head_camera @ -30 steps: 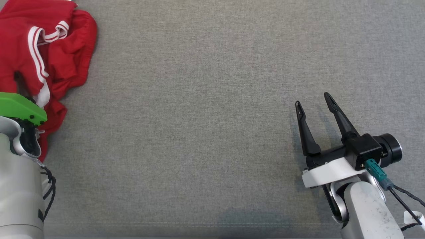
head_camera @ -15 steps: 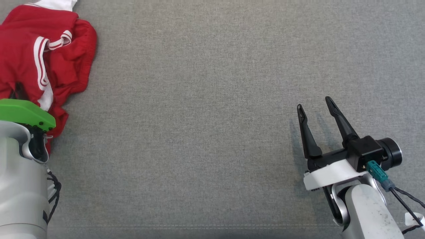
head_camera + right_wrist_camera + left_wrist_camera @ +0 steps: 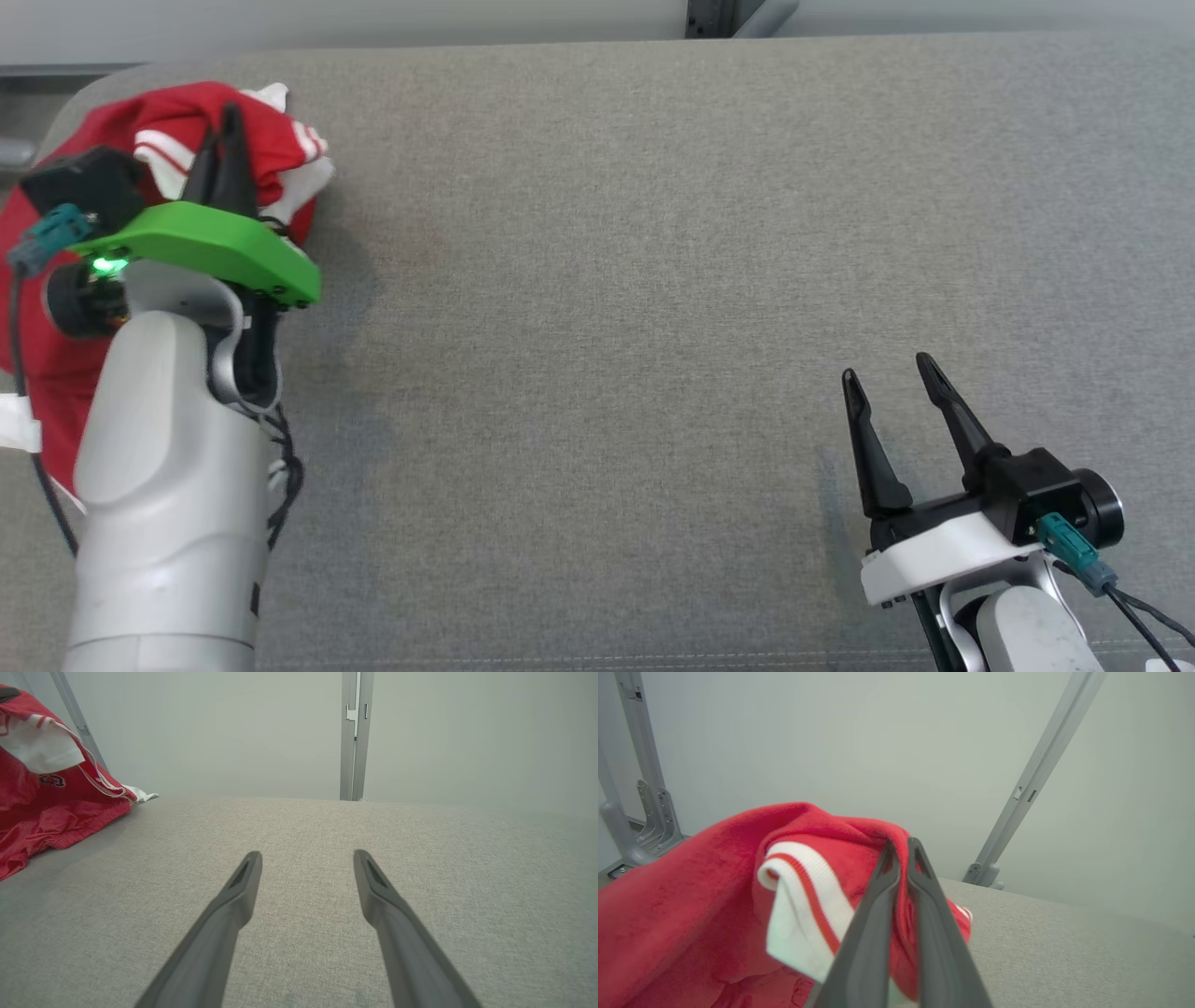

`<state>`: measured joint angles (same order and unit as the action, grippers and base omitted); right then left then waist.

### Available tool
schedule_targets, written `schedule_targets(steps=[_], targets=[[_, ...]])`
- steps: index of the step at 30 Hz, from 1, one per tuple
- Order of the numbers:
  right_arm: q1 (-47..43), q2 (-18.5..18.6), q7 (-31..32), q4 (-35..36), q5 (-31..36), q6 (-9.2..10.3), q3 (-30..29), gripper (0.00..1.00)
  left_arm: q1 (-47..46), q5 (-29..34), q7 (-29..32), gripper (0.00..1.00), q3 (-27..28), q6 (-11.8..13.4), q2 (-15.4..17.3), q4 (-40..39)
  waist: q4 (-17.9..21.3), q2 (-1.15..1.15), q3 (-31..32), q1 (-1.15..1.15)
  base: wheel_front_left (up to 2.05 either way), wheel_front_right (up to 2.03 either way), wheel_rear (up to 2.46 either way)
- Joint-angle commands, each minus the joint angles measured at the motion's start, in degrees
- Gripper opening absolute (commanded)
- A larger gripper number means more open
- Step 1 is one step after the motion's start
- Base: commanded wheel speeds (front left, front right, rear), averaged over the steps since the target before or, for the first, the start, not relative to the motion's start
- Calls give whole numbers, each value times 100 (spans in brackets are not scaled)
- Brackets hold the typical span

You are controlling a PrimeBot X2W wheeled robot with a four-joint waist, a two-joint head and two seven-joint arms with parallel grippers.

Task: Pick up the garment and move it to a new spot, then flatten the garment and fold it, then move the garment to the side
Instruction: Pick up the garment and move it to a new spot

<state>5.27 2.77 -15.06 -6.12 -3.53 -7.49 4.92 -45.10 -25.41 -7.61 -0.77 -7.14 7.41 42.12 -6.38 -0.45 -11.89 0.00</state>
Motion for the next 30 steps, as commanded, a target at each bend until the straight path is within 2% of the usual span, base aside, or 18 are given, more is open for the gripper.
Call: schedule_targets(steps=[1,9,12,16,23,26,30], targets=[[-153,19,-18,7,-65,0,-3,100,216,-155,177,0,-214,-37,-153,-480,276,45,339,0,0,0,0],[-299,19,-18,35,-160,0,-57,100,890,-880,845,0,-1063,8,-433,-2345,818,45,486,0,0,0,0],[-262,19,-18,42,-171,0,-1,100,1084,-1222,986,0,-1540,257,-447,-2897,1110,45,486,0,0,0,0],[-176,19,-18,43,-215,0,33,100,1120,-1612,946,0,-2279,688,-446,-3245,1512,45,449,0,0,0,0],[-133,17,-18,21,-286,0,75,100,654,-2286,627,0,-3490,1228,-442,-3254,2078,45,316,0,0,0,0],[-116,14,-18,24,-306,0,94,100,433,-2477,495,0,-3907,1407,-434,-2944,2263,45,251,0,0,0,0],[-89,15,-18,39,-349,0,109,100,282,-2732,316,0,-4313,1520,-437,-2253,2449,45,154,0,0,0,0]])
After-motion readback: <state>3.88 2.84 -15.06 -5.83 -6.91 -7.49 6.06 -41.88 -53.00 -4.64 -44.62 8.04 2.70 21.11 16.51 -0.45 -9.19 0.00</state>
